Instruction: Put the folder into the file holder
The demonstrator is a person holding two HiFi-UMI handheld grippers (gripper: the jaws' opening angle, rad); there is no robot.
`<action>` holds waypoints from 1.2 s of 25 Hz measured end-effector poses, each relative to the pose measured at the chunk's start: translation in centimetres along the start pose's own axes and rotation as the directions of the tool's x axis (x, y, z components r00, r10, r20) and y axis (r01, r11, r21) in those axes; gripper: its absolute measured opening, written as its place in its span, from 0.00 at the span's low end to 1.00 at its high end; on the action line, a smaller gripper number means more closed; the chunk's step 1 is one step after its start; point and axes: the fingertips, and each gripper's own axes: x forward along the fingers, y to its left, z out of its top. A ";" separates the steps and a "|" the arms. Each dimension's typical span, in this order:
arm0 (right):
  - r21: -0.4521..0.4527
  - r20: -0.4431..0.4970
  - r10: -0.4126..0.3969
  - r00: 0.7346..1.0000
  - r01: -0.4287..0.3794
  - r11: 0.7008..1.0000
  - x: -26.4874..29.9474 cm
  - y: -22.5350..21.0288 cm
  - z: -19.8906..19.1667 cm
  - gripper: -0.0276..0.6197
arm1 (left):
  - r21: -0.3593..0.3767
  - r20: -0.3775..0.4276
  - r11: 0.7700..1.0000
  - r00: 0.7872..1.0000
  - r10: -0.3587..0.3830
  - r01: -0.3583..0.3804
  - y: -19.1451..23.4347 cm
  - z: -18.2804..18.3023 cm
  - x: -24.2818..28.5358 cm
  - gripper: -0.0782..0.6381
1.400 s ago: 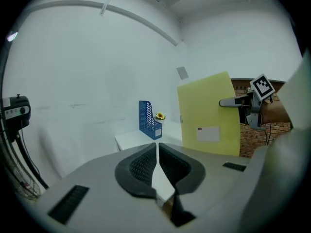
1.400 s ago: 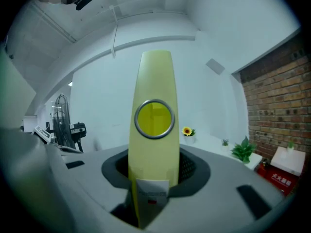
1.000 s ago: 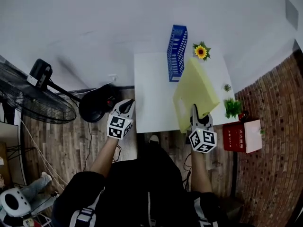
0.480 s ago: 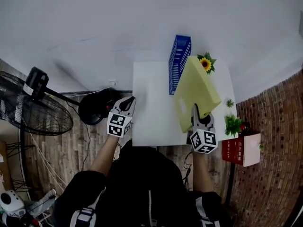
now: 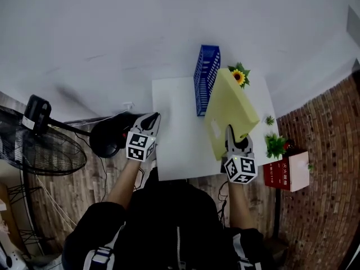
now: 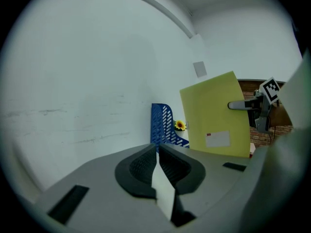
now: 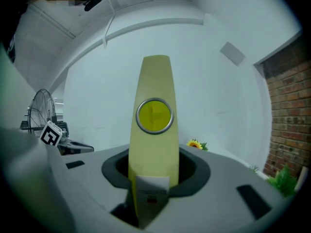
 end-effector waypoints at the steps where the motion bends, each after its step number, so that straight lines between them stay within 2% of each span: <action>1: -0.002 0.004 -0.003 1.000 0.003 1.000 -0.1 0.0 0.2 0.27 | 0.002 0.001 1.000 1.000 -0.004 0.004 0.0 0.1 0.1 0.16; 8: -0.016 0.052 -0.017 0.999 0.018 1.000 -0.1 -0.4 2.5 0.27 | 0.004 0.012 1.000 1.000 -0.011 0.011 0.6 0.8 0.8 0.16; 20: -0.046 0.117 0.012 0.993 -0.006 0.999 2.7 0.4 7.0 0.27 | -0.010 0.003 1.000 1.000 -0.011 0.011 0.8 0.1 1.1 0.16; 30: -0.071 0.200 0.018 0.980 -0.004 0.997 7.0 0.6 10.0 0.27 | -0.013 -0.014 1.000 1.000 0.010 -0.011 2.2 -0.4 0.6 0.16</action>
